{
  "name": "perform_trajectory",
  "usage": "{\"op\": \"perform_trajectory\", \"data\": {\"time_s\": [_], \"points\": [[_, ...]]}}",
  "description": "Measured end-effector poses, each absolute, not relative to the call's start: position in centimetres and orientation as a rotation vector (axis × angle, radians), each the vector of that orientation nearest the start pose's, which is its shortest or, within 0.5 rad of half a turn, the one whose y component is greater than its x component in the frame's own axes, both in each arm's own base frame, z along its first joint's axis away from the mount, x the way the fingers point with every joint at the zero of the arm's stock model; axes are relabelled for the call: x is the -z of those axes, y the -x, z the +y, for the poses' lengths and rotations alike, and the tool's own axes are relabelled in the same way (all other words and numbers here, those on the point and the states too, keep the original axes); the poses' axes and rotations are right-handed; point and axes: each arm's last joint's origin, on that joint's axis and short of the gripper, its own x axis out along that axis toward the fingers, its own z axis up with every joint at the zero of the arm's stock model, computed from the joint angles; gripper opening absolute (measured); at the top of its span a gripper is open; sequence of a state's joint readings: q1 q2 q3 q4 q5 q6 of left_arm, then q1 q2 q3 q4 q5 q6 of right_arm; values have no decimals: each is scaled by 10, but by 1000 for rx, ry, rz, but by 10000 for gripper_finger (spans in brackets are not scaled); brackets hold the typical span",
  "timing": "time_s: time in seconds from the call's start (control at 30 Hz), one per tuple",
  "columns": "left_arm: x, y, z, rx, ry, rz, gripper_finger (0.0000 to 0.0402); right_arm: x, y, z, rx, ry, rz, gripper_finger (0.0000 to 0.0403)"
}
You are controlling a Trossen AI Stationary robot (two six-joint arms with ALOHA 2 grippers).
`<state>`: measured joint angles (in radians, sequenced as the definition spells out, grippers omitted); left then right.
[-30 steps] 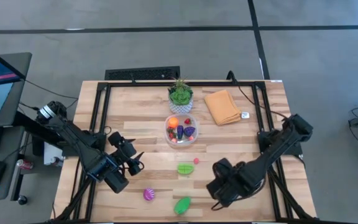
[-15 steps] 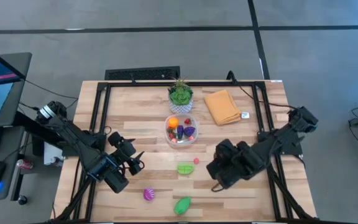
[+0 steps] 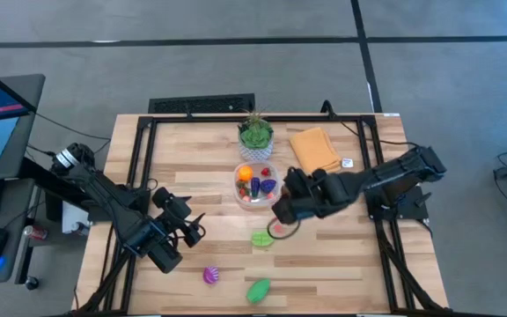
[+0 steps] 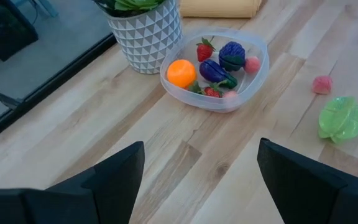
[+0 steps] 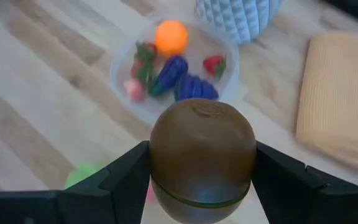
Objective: Pick and placing Produce into tupperware
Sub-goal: Put the brown kiwi into the transparent bin
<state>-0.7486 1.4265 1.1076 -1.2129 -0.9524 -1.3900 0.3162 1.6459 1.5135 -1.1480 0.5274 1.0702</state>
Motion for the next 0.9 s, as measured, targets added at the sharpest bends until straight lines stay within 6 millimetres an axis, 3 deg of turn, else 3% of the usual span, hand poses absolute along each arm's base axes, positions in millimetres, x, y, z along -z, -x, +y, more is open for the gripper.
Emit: {"op": "perform_trajectory", "data": {"time_s": [0.47,0.9], "points": [[-260,-189,-144,-750,216,626,302,-294,-337,12,735,-357,855,271],[-260,-189,-144,-769,272,608,302,-253,-343,-22,667,-447,827,271]]}}
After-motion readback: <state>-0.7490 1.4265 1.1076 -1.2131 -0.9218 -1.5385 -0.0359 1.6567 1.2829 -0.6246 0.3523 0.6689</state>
